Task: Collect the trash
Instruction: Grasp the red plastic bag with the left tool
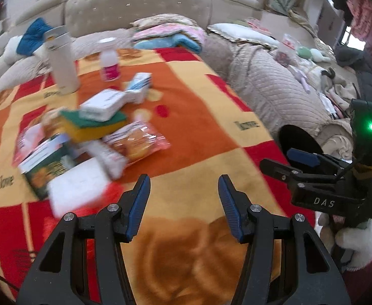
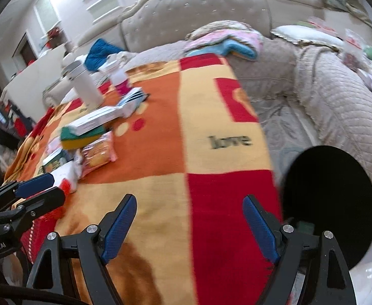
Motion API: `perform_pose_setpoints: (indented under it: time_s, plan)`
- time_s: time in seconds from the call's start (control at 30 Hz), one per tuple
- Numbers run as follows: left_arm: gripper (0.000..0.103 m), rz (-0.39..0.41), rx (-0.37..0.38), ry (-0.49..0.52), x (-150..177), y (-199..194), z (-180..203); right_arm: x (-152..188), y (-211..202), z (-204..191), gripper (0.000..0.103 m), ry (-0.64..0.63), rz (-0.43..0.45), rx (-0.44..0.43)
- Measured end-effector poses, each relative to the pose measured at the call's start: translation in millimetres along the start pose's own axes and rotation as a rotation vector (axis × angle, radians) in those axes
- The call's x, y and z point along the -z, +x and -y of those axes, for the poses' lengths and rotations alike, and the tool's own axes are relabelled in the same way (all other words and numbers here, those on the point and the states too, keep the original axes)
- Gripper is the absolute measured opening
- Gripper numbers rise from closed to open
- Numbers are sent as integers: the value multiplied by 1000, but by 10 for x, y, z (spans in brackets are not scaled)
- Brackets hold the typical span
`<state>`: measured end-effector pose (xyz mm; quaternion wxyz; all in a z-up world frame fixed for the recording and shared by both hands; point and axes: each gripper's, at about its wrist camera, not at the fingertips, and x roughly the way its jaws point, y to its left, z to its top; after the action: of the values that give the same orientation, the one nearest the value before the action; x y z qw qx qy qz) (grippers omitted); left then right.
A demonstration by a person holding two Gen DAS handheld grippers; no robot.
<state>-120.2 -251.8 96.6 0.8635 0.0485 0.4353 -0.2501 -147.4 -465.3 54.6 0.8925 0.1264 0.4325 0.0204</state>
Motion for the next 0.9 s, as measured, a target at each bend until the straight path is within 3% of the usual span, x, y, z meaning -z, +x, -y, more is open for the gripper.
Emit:
perform_pose_setpoints:
  time_s: [0.27,0.47,0.63,0.9]
  plan:
    - [54,-1,-91,-40,268,-275,-689,-10,206,-498,84,-77,-41,-62]
    - [54,-42,-118,-94,446,-185,-1079,-72,358,-781,84,-122,-57,-84]
    - [54,-76,-39,-119,577,-25,-1126,-153,512,-955,84,-134,-78,-97]
    - [54,-146,62,-58,666,12,-979,-210,591,-1221,84,-172,-84,-120]
